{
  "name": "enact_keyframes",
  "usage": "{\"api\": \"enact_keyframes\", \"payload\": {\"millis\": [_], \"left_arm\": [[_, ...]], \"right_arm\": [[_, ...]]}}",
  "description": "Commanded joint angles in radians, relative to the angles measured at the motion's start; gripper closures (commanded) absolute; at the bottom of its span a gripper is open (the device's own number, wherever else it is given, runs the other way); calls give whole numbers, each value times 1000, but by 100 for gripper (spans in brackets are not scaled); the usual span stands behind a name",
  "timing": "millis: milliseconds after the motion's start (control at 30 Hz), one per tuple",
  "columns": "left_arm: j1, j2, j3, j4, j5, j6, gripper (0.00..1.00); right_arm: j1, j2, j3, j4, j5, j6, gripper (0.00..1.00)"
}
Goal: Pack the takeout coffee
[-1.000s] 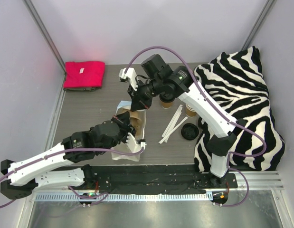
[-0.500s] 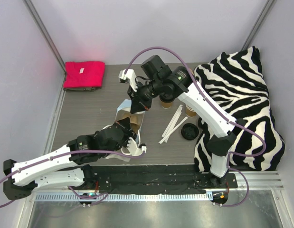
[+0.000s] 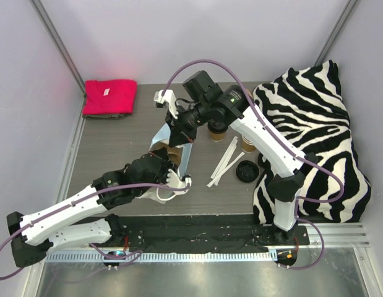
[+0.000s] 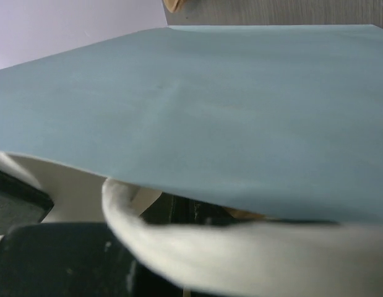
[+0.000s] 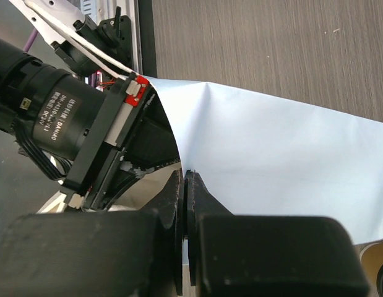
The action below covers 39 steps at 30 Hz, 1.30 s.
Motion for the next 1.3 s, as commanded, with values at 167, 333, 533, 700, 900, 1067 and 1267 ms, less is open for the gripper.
{"api": "enact_keyframes", "payload": {"millis": [167, 333, 533, 700, 900, 1067, 1267], "left_arm": [[19, 42, 181, -90, 124, -34, 100], [19, 55, 310, -231, 182, -37, 100], [16, 89, 315, -291, 170, -86, 100], [16, 111, 307, -337, 199, -155, 100], [16, 121, 252, -296, 213, -188, 100], [16, 109, 186, -205, 193, -151, 100], [18, 118, 157, -188, 204, -162, 100]], "right_arm": [[2, -16, 35, -10, -188, 35, 99], [-7, -20, -7, -16, -264, 52, 99], [-15, 3, 2, -16, -268, 37, 99], [-15, 0, -37, -38, -274, -31, 99], [-19, 15, -50, -44, -298, -68, 99], [-27, 26, -51, -50, -320, -98, 99], [-33, 23, -60, -76, -347, -164, 99]]}}
